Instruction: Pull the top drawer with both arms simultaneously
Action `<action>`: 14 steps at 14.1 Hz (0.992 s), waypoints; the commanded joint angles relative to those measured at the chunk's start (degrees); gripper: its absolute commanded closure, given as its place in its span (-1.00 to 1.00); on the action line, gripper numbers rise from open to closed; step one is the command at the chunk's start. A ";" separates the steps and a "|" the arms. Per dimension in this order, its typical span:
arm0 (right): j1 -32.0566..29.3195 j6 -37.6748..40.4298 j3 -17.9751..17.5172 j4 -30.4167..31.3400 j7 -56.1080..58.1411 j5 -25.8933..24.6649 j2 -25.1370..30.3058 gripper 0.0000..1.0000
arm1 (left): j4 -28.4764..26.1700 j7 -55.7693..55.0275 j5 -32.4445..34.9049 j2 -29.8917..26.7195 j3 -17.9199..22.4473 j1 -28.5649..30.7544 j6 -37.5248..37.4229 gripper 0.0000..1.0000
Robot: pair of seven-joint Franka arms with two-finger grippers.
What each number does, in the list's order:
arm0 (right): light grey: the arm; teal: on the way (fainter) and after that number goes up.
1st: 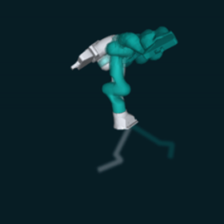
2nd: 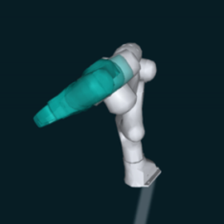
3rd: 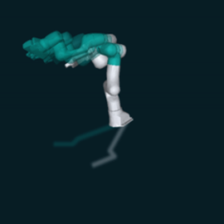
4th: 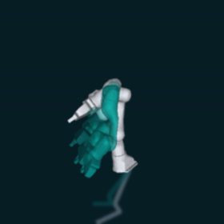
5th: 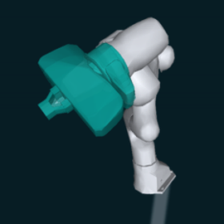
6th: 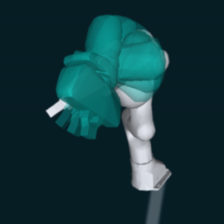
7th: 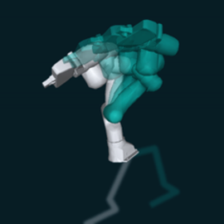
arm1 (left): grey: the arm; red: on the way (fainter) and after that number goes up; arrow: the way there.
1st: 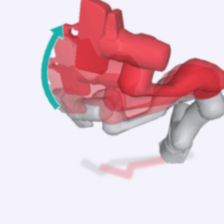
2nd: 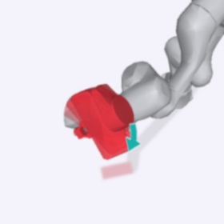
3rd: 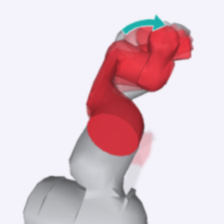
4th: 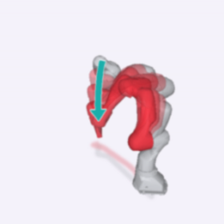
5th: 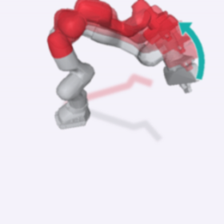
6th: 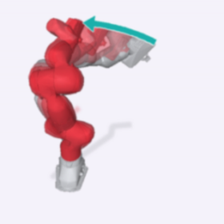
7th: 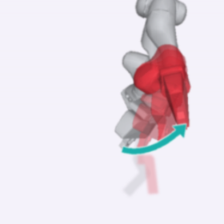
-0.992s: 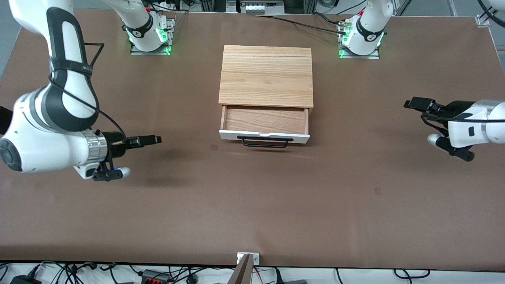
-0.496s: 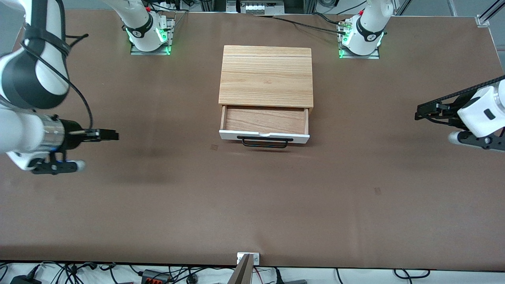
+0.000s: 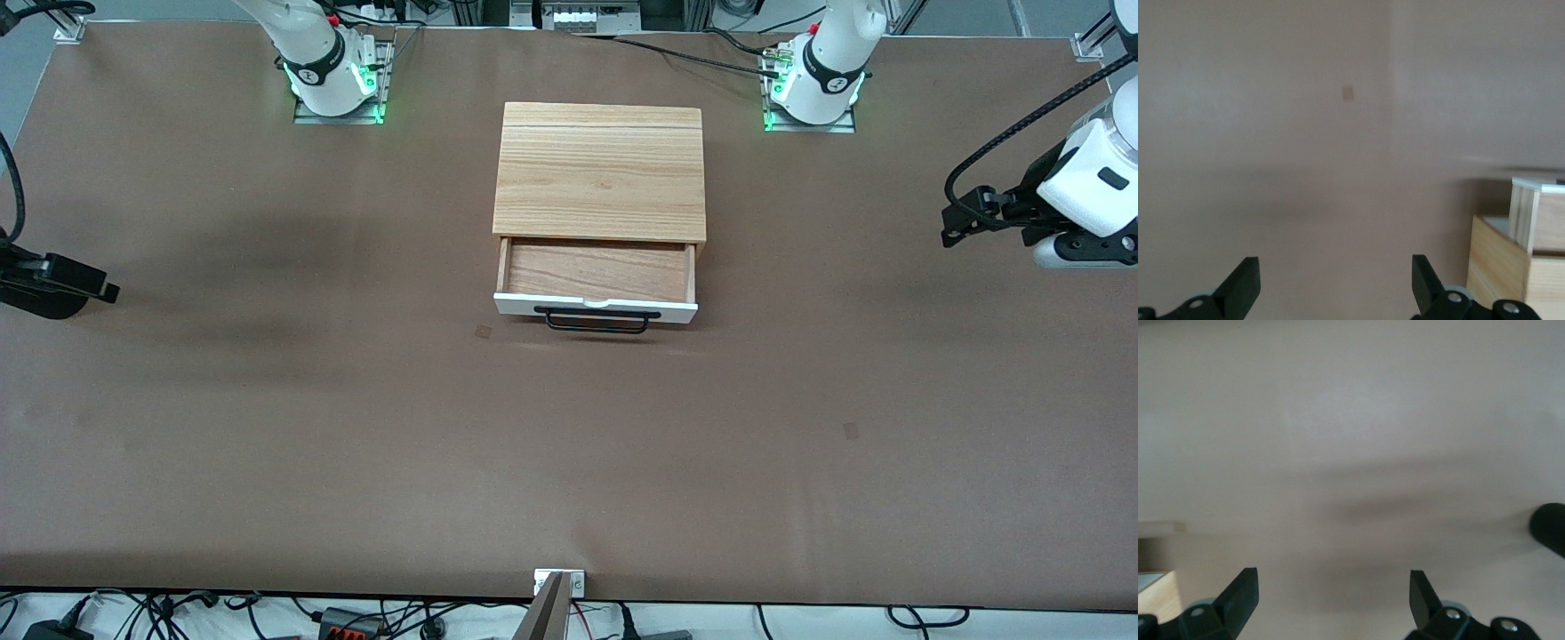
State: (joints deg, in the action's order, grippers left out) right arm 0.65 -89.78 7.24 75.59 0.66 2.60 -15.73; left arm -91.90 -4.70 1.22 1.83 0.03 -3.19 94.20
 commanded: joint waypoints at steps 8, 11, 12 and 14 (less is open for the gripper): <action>-1.18 -10.23 -4.08 22.47 -1.36 -4.27 14.74 -1.00 | -8.65 -0.31 1.68 -5.79 0.59 -4.01 1.96 -1.00; -1.09 -7.87 -4.25 22.49 -0.83 -4.97 15.20 -1.00 | -8.21 -0.40 1.77 -6.75 0.24 -4.28 -0.22 -1.00; -0.74 -6.82 -4.34 22.49 -1.36 -5.15 15.64 -1.00 | -7.94 -0.49 1.85 -6.93 0.23 -4.28 -1.89 -1.00; -0.56 -6.11 -4.43 22.41 -1.71 -4.98 15.64 -1.00 | -7.85 -0.40 1.94 -7.72 0.15 -3.66 -2.96 -1.00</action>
State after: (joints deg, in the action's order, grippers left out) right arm 0.14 -96.30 3.54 96.51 0.17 -1.31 -1.53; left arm -99.01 -4.70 1.37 -3.85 0.05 -6.69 92.61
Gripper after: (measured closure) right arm 0.000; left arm 0.000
